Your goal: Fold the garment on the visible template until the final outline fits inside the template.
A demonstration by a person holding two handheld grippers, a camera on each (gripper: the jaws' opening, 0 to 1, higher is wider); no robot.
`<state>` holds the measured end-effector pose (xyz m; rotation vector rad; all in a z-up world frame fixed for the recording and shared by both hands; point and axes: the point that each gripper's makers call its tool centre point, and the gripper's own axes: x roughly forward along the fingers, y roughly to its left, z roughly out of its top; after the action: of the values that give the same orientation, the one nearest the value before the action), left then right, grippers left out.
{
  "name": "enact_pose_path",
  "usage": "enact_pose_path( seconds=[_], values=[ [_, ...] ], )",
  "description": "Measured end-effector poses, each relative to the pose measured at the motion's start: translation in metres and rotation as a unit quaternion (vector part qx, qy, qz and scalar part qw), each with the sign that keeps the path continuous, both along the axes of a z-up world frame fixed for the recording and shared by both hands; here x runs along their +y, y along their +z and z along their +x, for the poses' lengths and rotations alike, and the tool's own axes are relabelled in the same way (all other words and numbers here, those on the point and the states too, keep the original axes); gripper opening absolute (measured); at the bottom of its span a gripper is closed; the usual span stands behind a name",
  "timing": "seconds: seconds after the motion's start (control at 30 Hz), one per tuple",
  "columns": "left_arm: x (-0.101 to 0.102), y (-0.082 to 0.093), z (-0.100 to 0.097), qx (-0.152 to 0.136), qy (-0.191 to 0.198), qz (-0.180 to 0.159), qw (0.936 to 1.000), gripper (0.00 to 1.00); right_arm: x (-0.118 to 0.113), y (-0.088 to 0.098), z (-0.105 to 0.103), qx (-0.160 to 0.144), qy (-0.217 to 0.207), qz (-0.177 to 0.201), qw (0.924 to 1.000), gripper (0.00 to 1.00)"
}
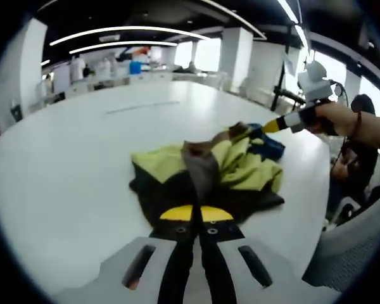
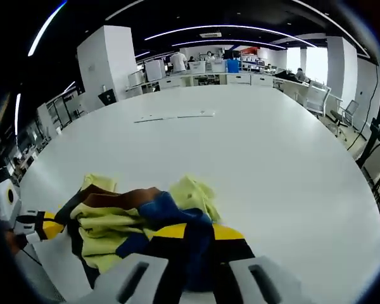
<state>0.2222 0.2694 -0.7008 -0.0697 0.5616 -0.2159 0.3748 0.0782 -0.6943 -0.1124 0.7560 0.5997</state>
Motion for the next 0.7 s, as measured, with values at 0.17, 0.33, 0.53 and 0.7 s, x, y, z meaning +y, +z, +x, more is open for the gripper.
enact_pose_path(
  seconds=[0.17,0.33,0.53,0.7],
  values=[
    [0.000,0.000,0.000,0.001,0.001,-0.001,1.0000,0.00,0.001,-0.003,0.004,-0.001,-0.001,-0.004,1.0000,0.06],
    [0.000,0.000,0.000,0.002,0.000,-0.001,1.0000,0.00,0.003,-0.010,0.008,0.003,0.002,-0.011,0.9999,0.03],
    [0.000,0.001,-0.001,0.002,0.001,-0.002,1.0000,0.00,0.003,-0.014,0.009,0.002,0.016,-0.028,0.9995,0.00],
    [0.001,0.003,0.000,-0.001,0.003,-0.004,1.0000,0.00,-0.003,-0.008,0.007,-0.008,0.015,-0.032,0.9994,0.00]
  ],
)
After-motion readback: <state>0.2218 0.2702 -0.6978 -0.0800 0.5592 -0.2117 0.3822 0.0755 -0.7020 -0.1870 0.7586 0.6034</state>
